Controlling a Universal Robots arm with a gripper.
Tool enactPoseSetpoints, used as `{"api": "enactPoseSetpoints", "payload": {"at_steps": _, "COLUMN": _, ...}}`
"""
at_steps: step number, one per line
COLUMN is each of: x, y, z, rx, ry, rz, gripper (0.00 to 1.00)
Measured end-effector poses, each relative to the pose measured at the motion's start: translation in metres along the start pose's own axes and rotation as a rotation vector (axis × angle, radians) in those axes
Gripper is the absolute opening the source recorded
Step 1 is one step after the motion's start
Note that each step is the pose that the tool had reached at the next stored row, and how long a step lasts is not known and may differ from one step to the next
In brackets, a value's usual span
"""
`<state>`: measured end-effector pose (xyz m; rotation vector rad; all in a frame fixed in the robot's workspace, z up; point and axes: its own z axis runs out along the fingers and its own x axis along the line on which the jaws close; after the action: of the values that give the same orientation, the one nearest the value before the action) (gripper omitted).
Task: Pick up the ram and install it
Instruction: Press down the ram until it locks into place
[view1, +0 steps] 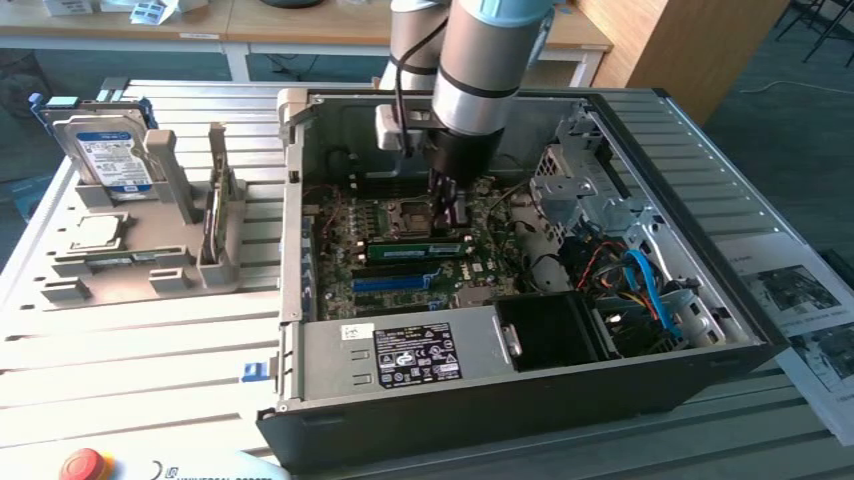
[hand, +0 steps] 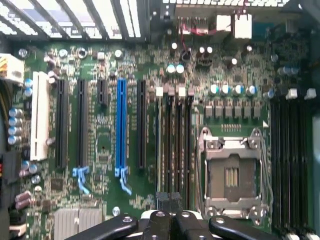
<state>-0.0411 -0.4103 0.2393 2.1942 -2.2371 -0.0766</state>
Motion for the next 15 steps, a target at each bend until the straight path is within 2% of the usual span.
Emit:
{"api": "enactPoseSetpoints", "payload": {"at_steps": 5, "x": 0.0, "y": 0.0135, "z": 0.0006, "rx": 0.0058, "ry": -0.0002, "rz": 0.0, "gripper": 0.11}}
{"api": "enactPoseSetpoints", "payload": {"at_steps": 15, "x": 0.001, "y": 0.0397, "z": 0.0016, "rx": 0.0232, "ry": -0.0004, "rz": -0.001, "gripper": 0.11}}
